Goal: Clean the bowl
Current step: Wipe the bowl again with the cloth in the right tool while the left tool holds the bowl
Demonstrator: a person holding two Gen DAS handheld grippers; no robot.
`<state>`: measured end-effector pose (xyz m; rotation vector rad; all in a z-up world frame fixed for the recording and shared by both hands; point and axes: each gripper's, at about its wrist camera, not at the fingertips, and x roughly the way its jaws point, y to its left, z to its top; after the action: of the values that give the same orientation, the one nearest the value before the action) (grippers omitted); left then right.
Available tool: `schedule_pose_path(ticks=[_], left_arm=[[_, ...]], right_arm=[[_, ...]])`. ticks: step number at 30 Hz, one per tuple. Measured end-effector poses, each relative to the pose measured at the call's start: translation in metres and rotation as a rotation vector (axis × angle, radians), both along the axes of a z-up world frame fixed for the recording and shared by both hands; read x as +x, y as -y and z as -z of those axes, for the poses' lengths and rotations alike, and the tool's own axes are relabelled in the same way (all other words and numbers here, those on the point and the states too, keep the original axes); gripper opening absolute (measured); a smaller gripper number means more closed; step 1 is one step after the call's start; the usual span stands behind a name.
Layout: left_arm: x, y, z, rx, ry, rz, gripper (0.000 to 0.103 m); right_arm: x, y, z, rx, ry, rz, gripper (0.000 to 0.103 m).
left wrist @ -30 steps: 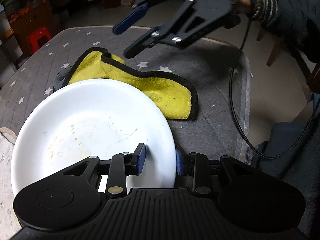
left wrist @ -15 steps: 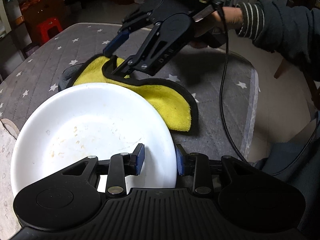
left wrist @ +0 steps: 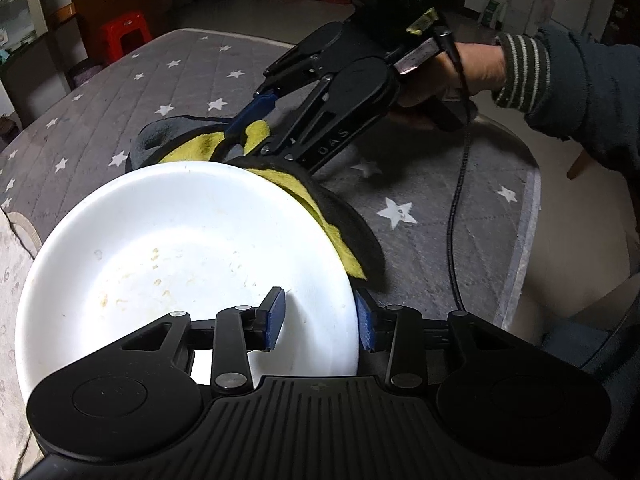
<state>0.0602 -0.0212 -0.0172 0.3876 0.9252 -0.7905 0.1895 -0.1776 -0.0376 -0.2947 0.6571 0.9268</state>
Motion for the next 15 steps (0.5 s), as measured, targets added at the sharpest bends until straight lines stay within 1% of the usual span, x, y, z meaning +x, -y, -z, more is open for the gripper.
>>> schedule_pose_path(ticks=[4,8,13,15], left_arm=[[0.001,0.0,0.001,0.014,0.01,-0.002,0.038],[-0.001,0.0,0.003,0.027,0.027,0.009,0.036],[-0.005,0.002,0.004,0.041,0.065,0.055,0.034],[-0.008,0.003,0.004,0.05,0.085,0.085,0.034]], right_arm=[[-0.011,0.001,-0.002,-0.011,0.006,-0.03,0.056],[-0.036,0.007,-0.005,-0.037,0.031,-0.071,0.053],[-0.067,0.012,-0.011,-0.083,0.076,-0.122,0.051],[-0.084,0.012,-0.013,-0.113,0.117,-0.159,0.049]])
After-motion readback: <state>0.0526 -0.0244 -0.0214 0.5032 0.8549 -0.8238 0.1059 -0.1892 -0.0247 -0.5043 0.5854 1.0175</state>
